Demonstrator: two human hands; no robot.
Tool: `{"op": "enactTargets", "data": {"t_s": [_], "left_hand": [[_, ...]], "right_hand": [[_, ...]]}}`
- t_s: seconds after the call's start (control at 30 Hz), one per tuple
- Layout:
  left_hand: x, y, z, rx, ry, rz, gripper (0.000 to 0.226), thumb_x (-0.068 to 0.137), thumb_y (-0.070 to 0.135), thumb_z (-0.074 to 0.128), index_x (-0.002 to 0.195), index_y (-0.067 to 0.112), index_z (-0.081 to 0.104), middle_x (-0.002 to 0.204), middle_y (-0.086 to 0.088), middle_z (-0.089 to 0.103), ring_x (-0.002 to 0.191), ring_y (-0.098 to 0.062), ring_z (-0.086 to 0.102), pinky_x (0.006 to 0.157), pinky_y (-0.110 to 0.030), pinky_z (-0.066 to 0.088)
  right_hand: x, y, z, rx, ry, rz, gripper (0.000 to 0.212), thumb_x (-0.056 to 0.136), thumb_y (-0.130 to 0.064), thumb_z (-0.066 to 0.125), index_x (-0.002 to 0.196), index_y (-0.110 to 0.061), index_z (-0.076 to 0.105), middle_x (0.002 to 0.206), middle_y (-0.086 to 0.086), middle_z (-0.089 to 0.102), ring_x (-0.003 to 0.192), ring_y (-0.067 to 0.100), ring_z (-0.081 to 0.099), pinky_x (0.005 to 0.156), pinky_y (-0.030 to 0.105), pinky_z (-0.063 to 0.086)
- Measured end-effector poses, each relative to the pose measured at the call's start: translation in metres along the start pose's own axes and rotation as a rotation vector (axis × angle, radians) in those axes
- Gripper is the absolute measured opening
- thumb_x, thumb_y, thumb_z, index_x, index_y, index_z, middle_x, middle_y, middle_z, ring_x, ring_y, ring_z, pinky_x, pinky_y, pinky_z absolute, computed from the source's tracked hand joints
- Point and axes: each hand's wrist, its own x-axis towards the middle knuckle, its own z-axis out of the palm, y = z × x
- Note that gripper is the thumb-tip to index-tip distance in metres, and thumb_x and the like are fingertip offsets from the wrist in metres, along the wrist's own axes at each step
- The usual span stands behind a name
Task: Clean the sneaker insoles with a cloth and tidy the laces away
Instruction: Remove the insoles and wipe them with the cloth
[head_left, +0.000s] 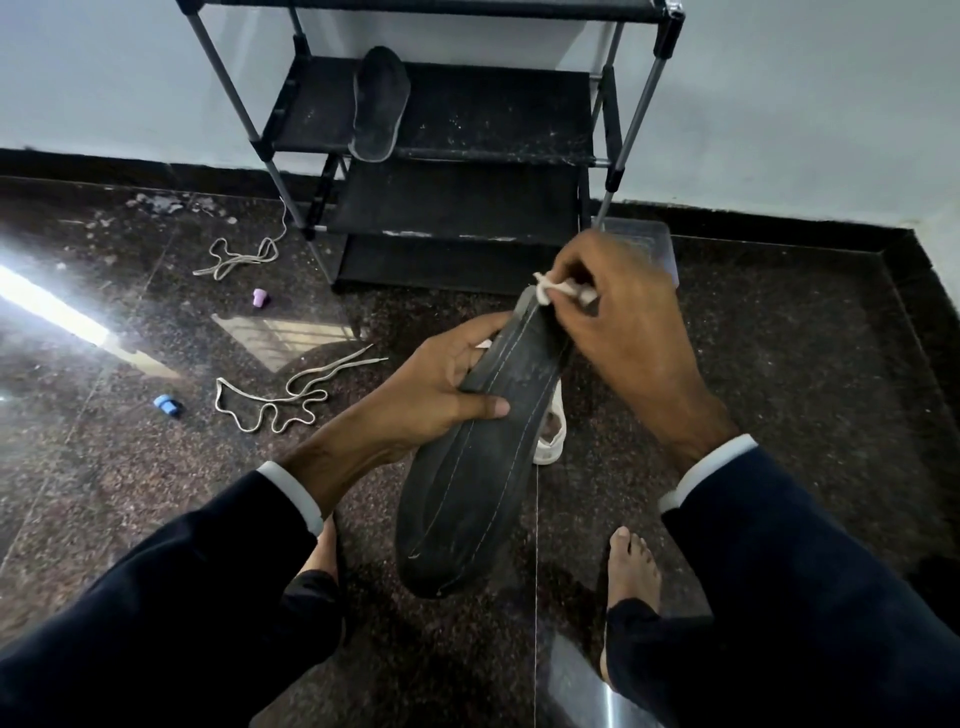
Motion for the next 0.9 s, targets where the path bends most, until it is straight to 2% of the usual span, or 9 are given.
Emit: {"op": "enactTargets", "data": {"t_s": [0.1,0.2,0.33,0.47,0.57,0.6,0.67,0.8,0.9], "left_hand": [[0.001,0.001,0.002,-0.028,0.006,0.017,0.081,0.073,-0.010,0.071,0.144,0.021,0.045,0.122,-0.026,0.067,0.111,-0.037,0.068,0.094,-0.048,0.057],[0.002,0.001,0.003,-0.020,0.052,0.045,0.080,0.070,-0.009,0.071,0.140,0.020,0.046,0.126,-0.023,0.064,0.110,-0.024,0.066,0.094,-0.041,0.057],[0.003,-0.002,0.006,-0.028,0.131,0.077,0.070,0.076,0.000,0.074,0.139,0.014,0.047,0.126,-0.023,0.061,0.115,-0.030,0.063,0.099,-0.048,0.054],[0.005,-0.002,0.005,0.006,0.181,0.091,0.060,0.078,0.001,0.073,0.132,0.012,0.051,0.114,-0.011,0.064,0.111,-0.028,0.063,0.098,-0.047,0.052],[0.004,-0.002,0.006,0.094,0.172,0.113,0.050,0.082,-0.007,0.071,0.125,0.012,0.053,0.111,-0.005,0.066,0.113,-0.023,0.064,0.096,-0.039,0.053],[0.004,-0.001,0.006,0.121,0.165,0.114,0.050,0.083,-0.010,0.070,0.125,0.012,0.053,0.110,-0.002,0.066,0.111,-0.018,0.064,0.094,-0.035,0.052],[0.003,-0.001,0.007,0.149,0.151,0.112,0.053,0.085,-0.011,0.069,0.130,0.012,0.052,0.109,0.000,0.066,0.107,-0.015,0.064,0.092,-0.032,0.051],[0.001,-0.004,0.011,0.187,0.102,0.107,0.069,0.084,-0.008,0.070,0.145,0.013,0.044,0.127,-0.004,0.065,0.122,-0.017,0.061,0.105,-0.035,0.049],[-0.001,-0.007,0.018,0.169,0.056,0.086,0.071,0.085,-0.010,0.069,0.144,0.020,0.044,0.133,-0.004,0.064,0.126,-0.015,0.061,0.105,-0.031,0.048]], "right_hand": [[0.000,0.007,-0.007,0.178,0.067,0.149,0.015,0.086,-0.007,0.075,0.098,-0.009,0.067,0.093,-0.014,0.063,0.090,0.007,0.062,0.081,0.030,0.055],[0.001,0.003,-0.004,0.294,0.025,0.177,0.015,0.085,-0.009,0.078,0.098,-0.011,0.071,0.098,-0.006,0.068,0.094,0.007,0.065,0.085,0.029,0.056],[-0.001,-0.007,0.003,0.296,-0.022,0.071,0.020,0.086,-0.009,0.078,0.106,-0.009,0.074,0.104,0.002,0.067,0.096,0.007,0.065,0.086,0.024,0.055],[-0.004,-0.014,0.009,0.177,-0.059,-0.169,0.016,0.088,-0.005,0.076,0.104,-0.004,0.076,0.104,0.009,0.062,0.097,0.011,0.060,0.086,0.014,0.047],[-0.007,-0.018,0.018,0.134,-0.151,-0.274,0.012,0.089,-0.005,0.074,0.101,-0.003,0.076,0.101,0.009,0.063,0.095,0.017,0.062,0.084,0.026,0.053],[-0.008,-0.018,0.020,0.122,-0.140,-0.270,0.011,0.089,-0.005,0.073,0.100,-0.003,0.076,0.100,0.008,0.063,0.094,0.018,0.062,0.082,0.030,0.054],[-0.006,-0.016,0.018,0.113,-0.060,-0.231,0.009,0.088,-0.005,0.074,0.096,-0.003,0.076,0.097,0.008,0.064,0.090,0.018,0.063,0.080,0.029,0.053],[0.000,-0.005,0.010,0.075,0.062,-0.115,0.006,0.085,-0.003,0.077,0.091,-0.003,0.077,0.093,0.008,0.066,0.085,0.011,0.061,0.076,0.021,0.052],[0.002,0.005,0.002,0.081,0.106,0.047,0.011,0.083,-0.007,0.078,0.094,-0.009,0.079,0.096,0.004,0.068,0.086,0.002,0.058,0.078,0.010,0.048]]}}
